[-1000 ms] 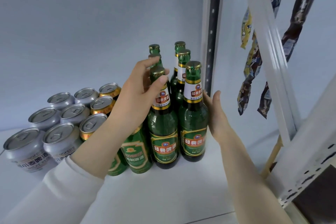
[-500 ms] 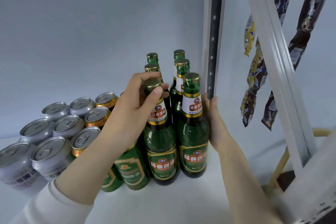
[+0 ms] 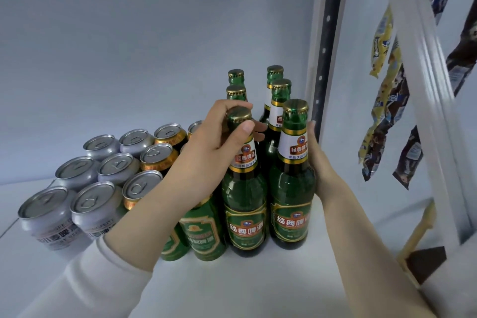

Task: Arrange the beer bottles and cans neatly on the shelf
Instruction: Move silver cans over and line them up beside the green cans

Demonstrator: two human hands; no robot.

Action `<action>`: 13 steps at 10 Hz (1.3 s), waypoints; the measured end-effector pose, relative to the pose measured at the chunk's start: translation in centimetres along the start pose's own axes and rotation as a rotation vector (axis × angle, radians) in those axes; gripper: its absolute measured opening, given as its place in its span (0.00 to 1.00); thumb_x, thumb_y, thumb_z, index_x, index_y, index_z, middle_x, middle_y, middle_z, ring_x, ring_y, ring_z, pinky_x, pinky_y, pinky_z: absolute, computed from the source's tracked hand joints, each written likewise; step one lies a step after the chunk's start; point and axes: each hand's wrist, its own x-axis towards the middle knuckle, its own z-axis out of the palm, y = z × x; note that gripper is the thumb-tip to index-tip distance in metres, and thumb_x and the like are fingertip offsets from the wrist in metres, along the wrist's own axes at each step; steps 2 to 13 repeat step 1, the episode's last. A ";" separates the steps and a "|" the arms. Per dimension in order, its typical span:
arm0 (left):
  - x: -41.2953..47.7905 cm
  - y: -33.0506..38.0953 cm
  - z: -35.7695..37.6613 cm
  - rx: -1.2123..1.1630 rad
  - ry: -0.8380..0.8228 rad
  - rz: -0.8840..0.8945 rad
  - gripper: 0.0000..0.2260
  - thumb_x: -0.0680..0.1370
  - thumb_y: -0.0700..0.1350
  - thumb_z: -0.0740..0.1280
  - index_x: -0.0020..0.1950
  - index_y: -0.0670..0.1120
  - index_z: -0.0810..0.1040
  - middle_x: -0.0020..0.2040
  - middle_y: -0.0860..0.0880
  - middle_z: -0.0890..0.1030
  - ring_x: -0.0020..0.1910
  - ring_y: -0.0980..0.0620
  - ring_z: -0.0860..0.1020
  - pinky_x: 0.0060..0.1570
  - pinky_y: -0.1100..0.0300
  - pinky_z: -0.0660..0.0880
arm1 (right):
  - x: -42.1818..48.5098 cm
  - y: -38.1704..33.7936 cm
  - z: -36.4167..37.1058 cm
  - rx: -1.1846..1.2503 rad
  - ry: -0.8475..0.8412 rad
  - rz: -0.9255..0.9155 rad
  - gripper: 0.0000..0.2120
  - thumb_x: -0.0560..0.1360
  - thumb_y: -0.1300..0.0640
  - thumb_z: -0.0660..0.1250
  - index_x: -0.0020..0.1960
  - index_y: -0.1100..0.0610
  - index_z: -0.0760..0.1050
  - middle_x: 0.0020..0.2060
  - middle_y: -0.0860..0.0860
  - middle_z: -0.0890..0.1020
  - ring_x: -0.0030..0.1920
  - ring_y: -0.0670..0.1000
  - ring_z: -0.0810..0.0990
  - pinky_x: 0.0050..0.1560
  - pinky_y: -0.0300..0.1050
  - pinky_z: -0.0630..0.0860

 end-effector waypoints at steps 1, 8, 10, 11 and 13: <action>-0.2 0.8 -0.6 0.048 0.002 -0.012 0.19 0.72 0.61 0.58 0.61 0.58 0.67 0.57 0.59 0.79 0.58 0.59 0.77 0.58 0.56 0.74 | -1.4 -2.0 -0.2 -0.215 0.131 -0.100 0.36 0.72 0.29 0.42 0.73 0.46 0.59 0.73 0.49 0.63 0.74 0.51 0.59 0.74 0.54 0.54; -0.2 0.8 -0.6 0.048 0.002 -0.012 0.19 0.72 0.61 0.58 0.61 0.58 0.67 0.57 0.59 0.79 0.58 0.59 0.77 0.58 0.56 0.74 | -1.4 -2.0 -0.2 -0.215 0.131 -0.100 0.36 0.72 0.29 0.42 0.73 0.46 0.59 0.73 0.49 0.63 0.74 0.51 0.59 0.74 0.54 0.54; -0.2 0.8 -0.6 0.048 0.002 -0.012 0.19 0.72 0.61 0.58 0.61 0.58 0.67 0.57 0.59 0.79 0.58 0.59 0.77 0.58 0.56 0.74 | -1.4 -2.0 -0.2 -0.215 0.131 -0.100 0.36 0.72 0.29 0.42 0.73 0.46 0.59 0.73 0.49 0.63 0.74 0.51 0.59 0.74 0.54 0.54; -0.2 0.8 -0.6 0.048 0.002 -0.012 0.19 0.72 0.61 0.58 0.61 0.58 0.67 0.57 0.59 0.79 0.58 0.59 0.77 0.58 0.56 0.74 | -1.4 -2.0 -0.2 -0.215 0.131 -0.100 0.36 0.72 0.29 0.42 0.73 0.46 0.59 0.73 0.49 0.63 0.74 0.51 0.59 0.74 0.54 0.54; -0.2 0.8 -0.6 0.048 0.002 -0.012 0.19 0.72 0.61 0.58 0.61 0.58 0.67 0.57 0.59 0.79 0.58 0.59 0.77 0.58 0.56 0.74 | -1.4 -2.0 -0.2 -0.215 0.131 -0.100 0.36 0.72 0.29 0.42 0.73 0.46 0.59 0.73 0.49 0.63 0.74 0.51 0.59 0.74 0.54 0.54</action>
